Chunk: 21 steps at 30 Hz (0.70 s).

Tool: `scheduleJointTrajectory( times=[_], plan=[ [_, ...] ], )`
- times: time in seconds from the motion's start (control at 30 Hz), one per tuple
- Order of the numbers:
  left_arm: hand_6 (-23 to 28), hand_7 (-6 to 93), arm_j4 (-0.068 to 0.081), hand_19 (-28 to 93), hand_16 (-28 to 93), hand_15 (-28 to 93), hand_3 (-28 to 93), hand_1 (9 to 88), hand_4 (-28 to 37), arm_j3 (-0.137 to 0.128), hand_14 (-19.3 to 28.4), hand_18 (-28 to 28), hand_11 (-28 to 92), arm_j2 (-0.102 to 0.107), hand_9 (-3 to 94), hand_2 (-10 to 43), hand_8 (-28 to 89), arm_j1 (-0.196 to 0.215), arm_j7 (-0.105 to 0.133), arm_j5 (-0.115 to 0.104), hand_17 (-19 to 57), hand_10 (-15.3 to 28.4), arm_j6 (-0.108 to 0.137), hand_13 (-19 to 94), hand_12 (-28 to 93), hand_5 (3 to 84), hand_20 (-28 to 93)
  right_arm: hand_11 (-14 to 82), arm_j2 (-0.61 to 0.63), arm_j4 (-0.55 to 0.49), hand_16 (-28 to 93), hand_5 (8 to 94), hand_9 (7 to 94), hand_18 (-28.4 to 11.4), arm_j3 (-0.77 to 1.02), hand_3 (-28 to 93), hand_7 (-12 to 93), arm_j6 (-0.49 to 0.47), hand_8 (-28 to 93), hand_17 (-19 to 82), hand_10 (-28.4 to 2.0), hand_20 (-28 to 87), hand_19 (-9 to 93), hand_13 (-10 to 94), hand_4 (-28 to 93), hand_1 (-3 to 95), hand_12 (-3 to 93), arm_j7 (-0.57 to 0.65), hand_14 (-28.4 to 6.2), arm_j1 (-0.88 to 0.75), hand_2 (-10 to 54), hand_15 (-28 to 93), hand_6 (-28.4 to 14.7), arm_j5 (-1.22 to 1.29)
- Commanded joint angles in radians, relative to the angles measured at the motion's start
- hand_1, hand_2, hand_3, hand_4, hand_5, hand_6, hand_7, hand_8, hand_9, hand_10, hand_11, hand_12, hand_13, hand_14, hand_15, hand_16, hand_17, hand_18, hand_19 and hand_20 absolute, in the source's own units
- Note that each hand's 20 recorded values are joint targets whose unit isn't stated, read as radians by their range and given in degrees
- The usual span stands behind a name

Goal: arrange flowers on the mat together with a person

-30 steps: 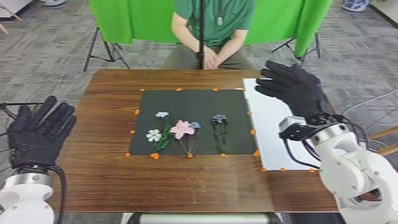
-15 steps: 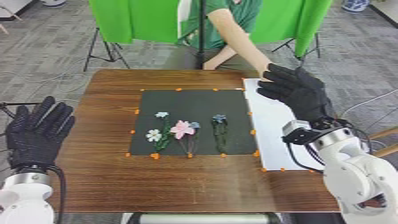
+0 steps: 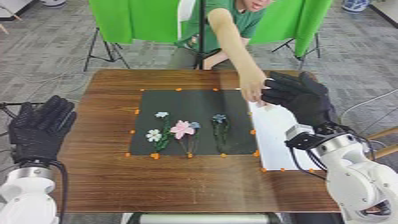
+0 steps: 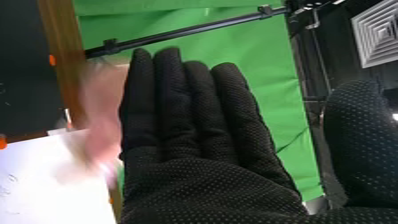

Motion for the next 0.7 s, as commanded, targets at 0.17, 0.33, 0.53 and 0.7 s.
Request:
scheduleJointTrajectory(
  times=[0.17,0.33,0.53,0.7],
  plan=[
    [9.4,22.0,-0.024,35,-6,40,69,26.5,-28.3,-0.019,17.1,13.7,23,-0.004,40.6,17.7,-10,0.053,0.012,-0.004,-4.7,16.9,0.015,32,12,47.3,13,16.6,0.011,-0.018,22,52.8,53.7,-16.1,0.0,70,21,0.029,-9,16,-17.4,21,41,37,-23,17.9,21.4,-0.033,-14.4,-0.004,8.6,29,-4.6,0.007],
    [9.3,21.6,-0.008,35,-7,42,69,26.5,-28.3,0.005,17.1,14.1,24,0.013,40.5,17.6,-10,0.014,0.007,-0.011,-4.8,16.9,0.0,32,12,46.9,14,10.6,0.023,-0.014,22,54.2,50.4,-15.8,-0.006,70,28,0.016,-10,16,-16.9,18,35,36,-23,17.8,19.7,-0.04,-14.4,0.012,8.6,20,-3.8,0.016],
    [9.1,20.0,-0.011,34,-8,37,69,26.5,-28.3,0.013,16.2,14.1,23,0.001,40.7,17.5,-10,0.011,0.015,-0.013,-4.9,16.5,0.004,32,11,47.1,13,7.8,0.018,-0.019,23,51.4,48.4,-16.0,-0.008,70,19,0.027,-11,16,-16.8,18,34,36,-23,17.8,18.5,-0.056,-14.5,0.006,8.6,17,-4.3,0.007],
    [8.9,16.6,-0.006,33,-8,34,69,26.5,-28.3,0.022,15.6,13.9,22,0.002,41.1,17.3,-10,0.002,0.01,-0.017,-4.7,16.0,-0.016,32,11,46.6,12,6.7,0.021,-0.022,24,50.2,47.2,-16.1,-0.004,70,18,0.023,-10,16,-16.4,18,34,36,-23,18.2,18.2,-0.045,-14.3,-0.006,8.4,17,-4.1,0.018]
  ],
)
